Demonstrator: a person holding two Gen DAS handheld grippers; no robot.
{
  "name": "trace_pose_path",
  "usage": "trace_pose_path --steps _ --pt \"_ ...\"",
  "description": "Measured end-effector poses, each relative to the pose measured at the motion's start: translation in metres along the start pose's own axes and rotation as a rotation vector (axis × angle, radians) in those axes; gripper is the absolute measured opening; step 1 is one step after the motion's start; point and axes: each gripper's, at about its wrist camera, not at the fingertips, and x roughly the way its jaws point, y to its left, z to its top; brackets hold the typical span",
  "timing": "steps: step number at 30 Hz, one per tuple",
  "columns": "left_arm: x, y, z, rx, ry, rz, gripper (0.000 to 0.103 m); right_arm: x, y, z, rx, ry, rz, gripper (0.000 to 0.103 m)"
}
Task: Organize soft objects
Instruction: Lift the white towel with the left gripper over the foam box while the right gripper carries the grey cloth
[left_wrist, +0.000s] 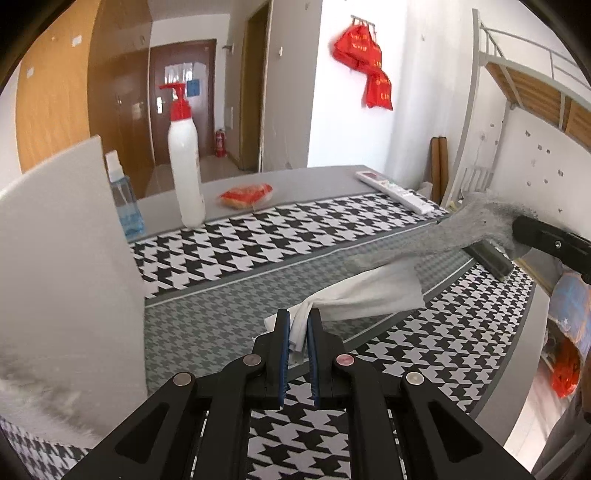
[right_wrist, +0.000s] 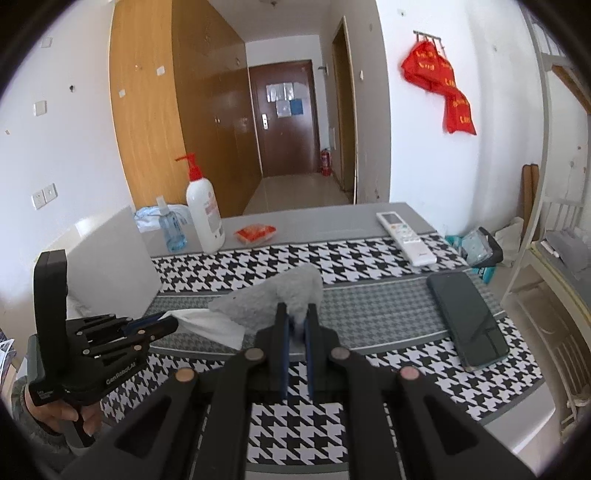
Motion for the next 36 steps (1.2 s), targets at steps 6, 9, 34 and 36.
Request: trace_pose_path --steps 6,9,34,36 --pt "-0.02 0.002 -0.001 0.004 -0.035 0.028 0.01 -0.01 0.001 0.001 0.012 -0.038 -0.028 0.01" --pt "-0.029 0.003 -0.004 0.002 -0.049 0.036 0.01 -0.015 0.0 0.002 0.018 -0.056 -0.035 0.01" --pt "-0.073 0.018 -0.007 -0.033 -0.155 0.127 0.01 -0.02 0.026 -0.002 -0.013 -0.077 -0.023 0.01" --pt "-0.076 0.017 -0.005 -0.027 -0.166 0.131 0.01 -0.019 0.029 -0.002 -0.014 -0.076 -0.017 0.01"
